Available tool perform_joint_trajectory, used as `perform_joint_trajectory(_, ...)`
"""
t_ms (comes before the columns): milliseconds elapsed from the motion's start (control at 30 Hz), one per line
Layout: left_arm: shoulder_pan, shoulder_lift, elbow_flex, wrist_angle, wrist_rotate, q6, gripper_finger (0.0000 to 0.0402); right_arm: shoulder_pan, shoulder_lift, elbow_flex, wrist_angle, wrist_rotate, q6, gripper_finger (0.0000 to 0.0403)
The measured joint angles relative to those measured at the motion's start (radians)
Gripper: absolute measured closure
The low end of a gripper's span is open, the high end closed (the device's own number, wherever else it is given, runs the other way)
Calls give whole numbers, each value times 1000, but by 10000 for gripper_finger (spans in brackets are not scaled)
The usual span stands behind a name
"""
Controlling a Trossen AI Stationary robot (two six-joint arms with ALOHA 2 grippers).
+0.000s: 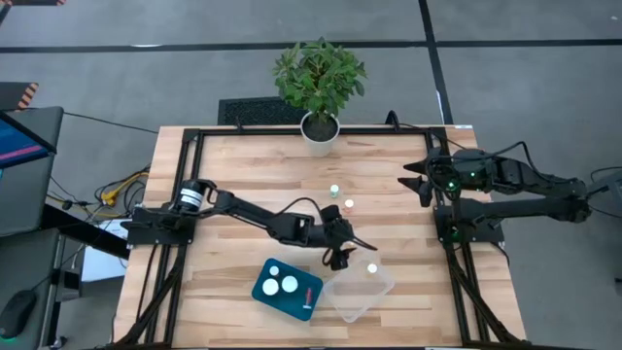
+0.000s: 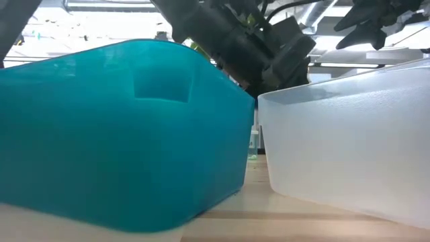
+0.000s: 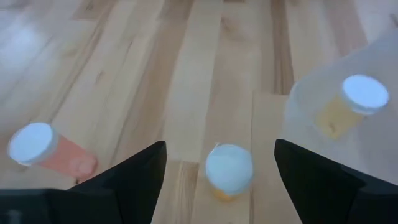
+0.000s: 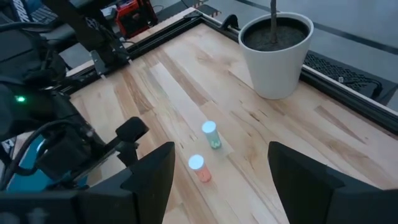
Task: Pick and place medicine bottles into bin by pill shape (circle, oval)
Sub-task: Put the small orange pill bottle into the transparent bin
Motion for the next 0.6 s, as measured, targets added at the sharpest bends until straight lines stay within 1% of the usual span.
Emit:
perform_joint_trajectory(167,2,0,0,-3,15,39,137,0,0,0,0,0,0,132)
perform_joint_trajectory(333,5,0,0,-12,40,37,166,0,0,0,0,0,1,132)
perform_joint_trajectory(600,5,15,1,-4,46,42,175,0,0,0,0,0,1,132)
